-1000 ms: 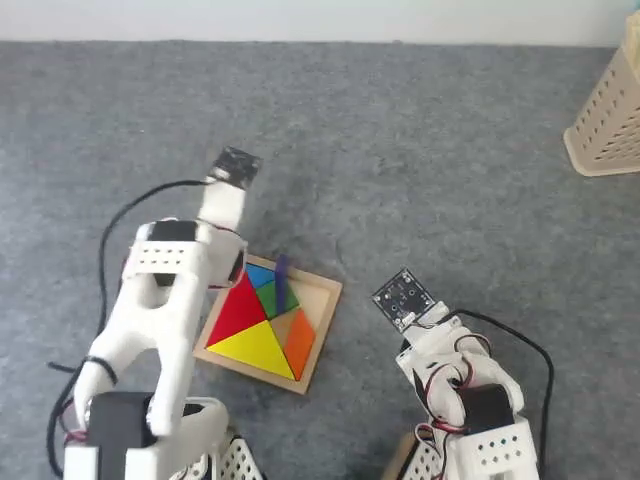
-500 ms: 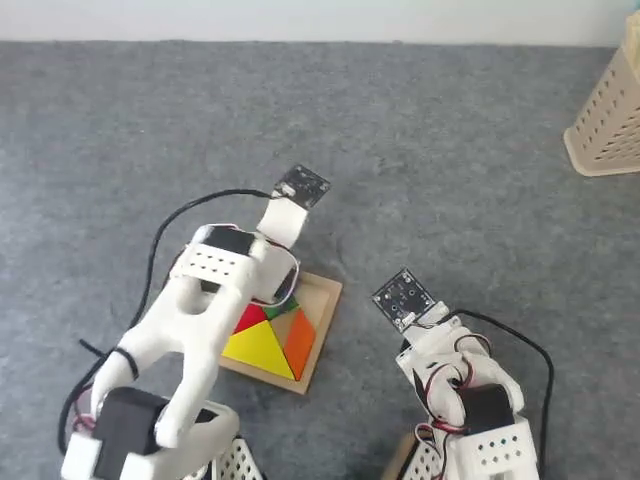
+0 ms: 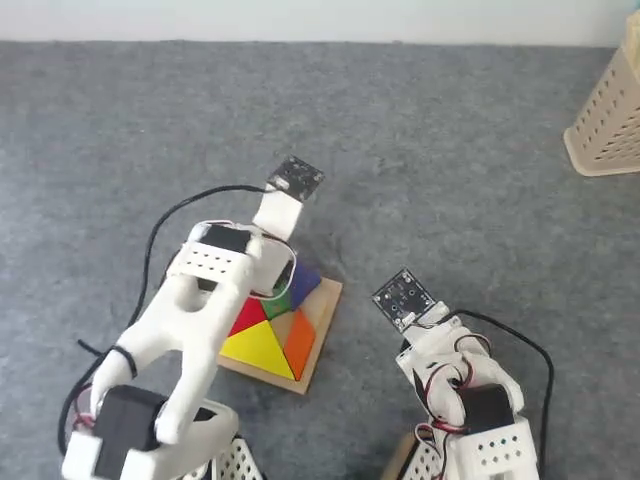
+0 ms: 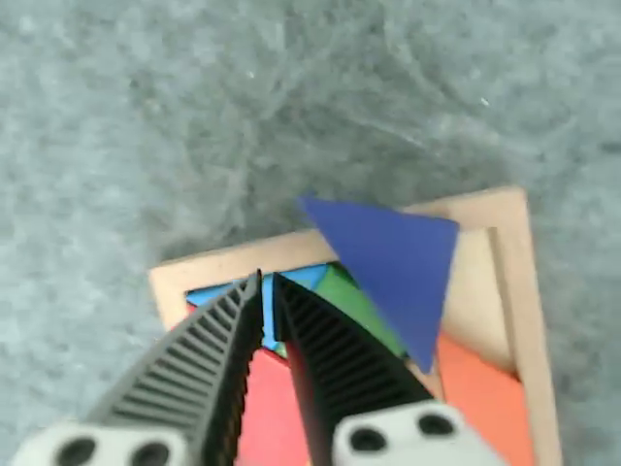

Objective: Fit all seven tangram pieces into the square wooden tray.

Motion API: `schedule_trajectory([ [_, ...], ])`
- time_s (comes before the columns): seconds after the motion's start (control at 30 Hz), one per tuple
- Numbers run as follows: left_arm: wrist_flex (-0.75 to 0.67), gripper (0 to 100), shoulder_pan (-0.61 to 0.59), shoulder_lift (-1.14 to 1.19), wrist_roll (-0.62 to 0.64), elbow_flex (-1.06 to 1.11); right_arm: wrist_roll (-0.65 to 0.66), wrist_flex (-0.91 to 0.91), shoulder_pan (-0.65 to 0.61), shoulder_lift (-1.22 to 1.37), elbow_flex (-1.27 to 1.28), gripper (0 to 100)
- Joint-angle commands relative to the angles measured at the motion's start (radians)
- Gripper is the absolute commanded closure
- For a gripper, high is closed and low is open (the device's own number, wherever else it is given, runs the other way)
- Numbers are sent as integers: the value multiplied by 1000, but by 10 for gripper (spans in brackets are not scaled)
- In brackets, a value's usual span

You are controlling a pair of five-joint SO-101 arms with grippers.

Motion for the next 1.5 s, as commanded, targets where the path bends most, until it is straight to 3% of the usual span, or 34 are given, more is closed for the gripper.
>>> schedule_trajectory([
  [0.0, -48, 990, 11, 25, 11, 4, -6, 5, 2, -15, 18, 991],
  [0.57, -2, 990, 226, 35, 83, 51, -6, 5, 2, -15, 18, 991],
  [0.83, 149, 990, 201, 12, 91, 22, -6, 5, 2, -15, 18, 991],
  [1.1, 196, 990, 129, -242, 97, -10, -6, 5, 2, -15, 18, 991],
  [1.23, 120, 990, 130, -273, 130, -51, -6, 5, 2, -15, 18, 991],
  [1.37, -120, 990, 130, -224, 133, 1, -6, 5, 2, -15, 18, 991],
  [1.47, -201, 989, 143, -146, 140, 22, -6, 5, 2, -15, 18, 991],
])
